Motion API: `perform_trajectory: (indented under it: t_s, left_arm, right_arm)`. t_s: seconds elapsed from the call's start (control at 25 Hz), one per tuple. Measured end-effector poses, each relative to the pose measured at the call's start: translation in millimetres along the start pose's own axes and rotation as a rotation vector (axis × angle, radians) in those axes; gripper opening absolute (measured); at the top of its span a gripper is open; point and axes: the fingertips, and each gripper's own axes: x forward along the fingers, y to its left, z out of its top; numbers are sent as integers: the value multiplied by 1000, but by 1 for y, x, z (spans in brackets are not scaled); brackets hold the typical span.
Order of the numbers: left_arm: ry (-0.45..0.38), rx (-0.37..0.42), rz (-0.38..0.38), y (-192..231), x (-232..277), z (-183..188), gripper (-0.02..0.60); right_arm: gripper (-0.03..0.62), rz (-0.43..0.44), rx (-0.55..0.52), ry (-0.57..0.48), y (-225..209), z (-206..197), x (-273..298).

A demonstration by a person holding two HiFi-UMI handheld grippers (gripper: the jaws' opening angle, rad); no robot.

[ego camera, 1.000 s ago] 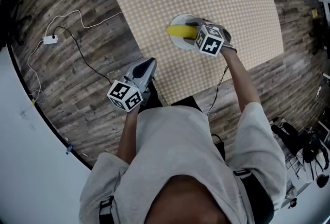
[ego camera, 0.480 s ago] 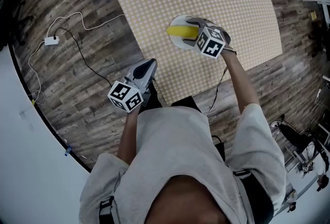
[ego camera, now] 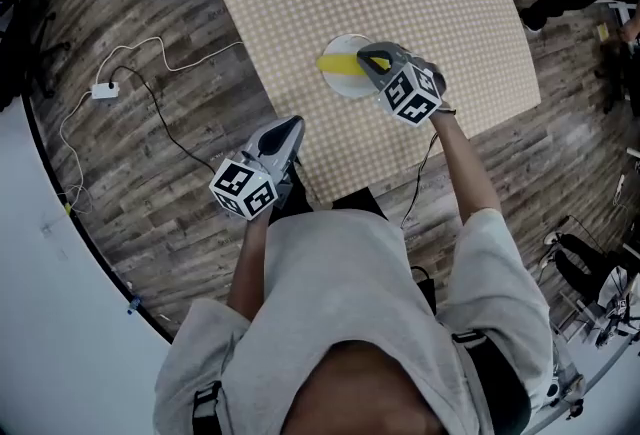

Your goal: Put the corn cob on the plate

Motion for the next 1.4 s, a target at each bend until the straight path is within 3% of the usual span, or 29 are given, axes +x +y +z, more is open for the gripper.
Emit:
perform_trajectory:
  t_s: [0.36,0.68,1.04,1.16,1.4]
  left_arm:
    - [3,34,-9,-20,1,0,8]
    - [-5,82,-30,-39,11,8,8]
    - [-4,158,-56,-79,33,19,8]
    - [-3,178,-56,-95,37,18,8]
    - [4,213,-67,-119,41,11,8]
  right_arm:
    - [0,-71,54,-35,-4,-1,-20]
    - [0,-167,472,-250,-32,5,-59]
    - [0,-208,895,-549,-60,-15,-111]
    - [0,-216,935,-598,-62,-22,-123]
    - [0,-262,913,-632,-57,-24,-148]
